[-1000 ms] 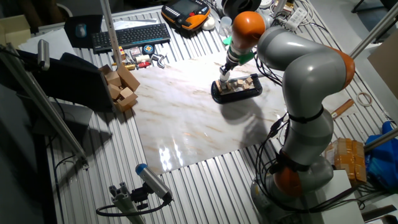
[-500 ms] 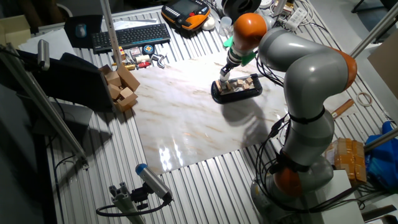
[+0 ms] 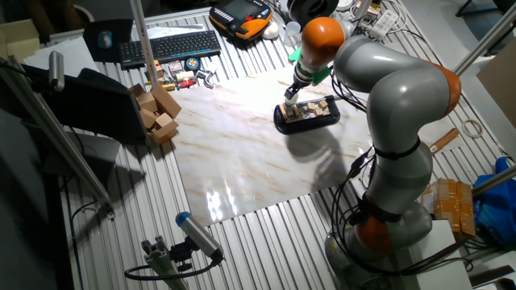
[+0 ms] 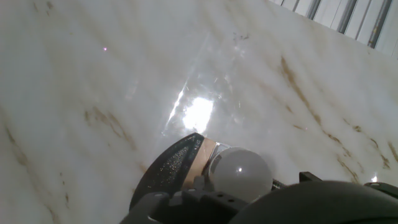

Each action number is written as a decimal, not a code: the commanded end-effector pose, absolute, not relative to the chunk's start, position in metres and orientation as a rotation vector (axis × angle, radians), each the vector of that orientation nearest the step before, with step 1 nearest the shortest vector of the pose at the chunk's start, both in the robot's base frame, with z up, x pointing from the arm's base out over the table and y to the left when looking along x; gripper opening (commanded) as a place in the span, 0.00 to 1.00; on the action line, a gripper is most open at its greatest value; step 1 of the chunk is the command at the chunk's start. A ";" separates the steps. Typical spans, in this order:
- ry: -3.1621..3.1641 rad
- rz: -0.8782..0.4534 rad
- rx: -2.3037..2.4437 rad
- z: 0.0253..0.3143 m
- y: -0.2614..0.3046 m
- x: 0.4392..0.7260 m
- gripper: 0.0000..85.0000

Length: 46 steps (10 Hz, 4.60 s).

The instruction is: Install the light bulb by rotating it

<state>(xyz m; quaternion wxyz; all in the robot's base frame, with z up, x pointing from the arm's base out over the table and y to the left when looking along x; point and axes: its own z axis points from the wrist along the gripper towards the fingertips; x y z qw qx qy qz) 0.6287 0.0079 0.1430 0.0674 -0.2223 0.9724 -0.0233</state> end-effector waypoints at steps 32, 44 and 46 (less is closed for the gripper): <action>3.010 0.012 -0.666 0.121 0.009 0.628 0.60; 3.006 -0.005 -0.651 0.120 0.010 0.629 0.60; 3.009 -0.004 -0.637 0.121 0.010 0.629 0.60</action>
